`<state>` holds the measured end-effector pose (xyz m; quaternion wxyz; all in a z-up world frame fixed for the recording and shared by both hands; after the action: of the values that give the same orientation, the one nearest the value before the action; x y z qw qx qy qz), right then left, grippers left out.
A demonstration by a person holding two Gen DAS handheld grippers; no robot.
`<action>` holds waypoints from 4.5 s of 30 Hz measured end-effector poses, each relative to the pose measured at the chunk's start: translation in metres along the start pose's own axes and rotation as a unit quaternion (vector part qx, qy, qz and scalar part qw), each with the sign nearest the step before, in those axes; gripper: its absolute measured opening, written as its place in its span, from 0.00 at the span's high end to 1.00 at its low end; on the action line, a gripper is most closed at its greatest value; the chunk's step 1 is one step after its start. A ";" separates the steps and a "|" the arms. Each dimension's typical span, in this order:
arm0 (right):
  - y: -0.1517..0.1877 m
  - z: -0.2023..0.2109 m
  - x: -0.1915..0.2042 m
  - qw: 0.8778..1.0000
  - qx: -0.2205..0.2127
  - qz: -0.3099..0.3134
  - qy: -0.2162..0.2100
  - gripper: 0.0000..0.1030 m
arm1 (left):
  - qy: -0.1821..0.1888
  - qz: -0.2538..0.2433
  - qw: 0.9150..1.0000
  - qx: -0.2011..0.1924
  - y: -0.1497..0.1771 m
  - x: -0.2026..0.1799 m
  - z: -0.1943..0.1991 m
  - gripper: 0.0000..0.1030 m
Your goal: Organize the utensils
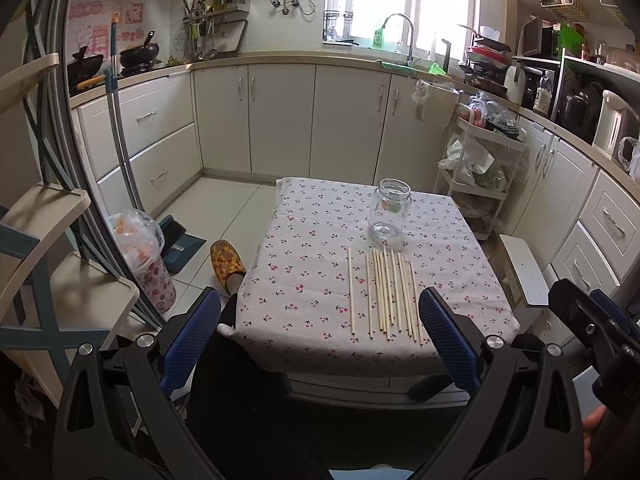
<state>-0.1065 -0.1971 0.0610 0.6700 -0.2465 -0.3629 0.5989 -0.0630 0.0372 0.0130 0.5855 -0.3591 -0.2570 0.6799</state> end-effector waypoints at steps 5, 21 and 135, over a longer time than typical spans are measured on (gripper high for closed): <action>0.003 -0.002 0.002 1.000 -0.003 0.015 0.007 0.07 | -0.004 -0.003 1.000 0.000 0.000 0.000 -0.001 0.07; 0.016 -0.003 0.006 0.999 -0.018 0.031 0.009 0.07 | -0.010 -0.001 1.000 -0.010 0.001 0.003 0.001 0.07; 0.024 -0.351 -0.131 0.987 0.131 -0.036 -0.088 0.94 | 0.131 0.021 0.985 0.110 -0.102 -0.071 -0.331 0.95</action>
<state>0.1504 -0.2851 -0.1987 0.6830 -0.0901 -0.3471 0.6363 0.2645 -0.0375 -0.0965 0.6360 -0.3836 -0.0940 0.6629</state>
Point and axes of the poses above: each gripper's, at about its wrist camera, not at the fingertips, and z roughly against the way its jaws point, x to its left, y to its underside, the point moved 1 cm from there along -z, roughly the way its jaws point, and after that the axes turned 9 degrees about z, right-handed, at the moved point
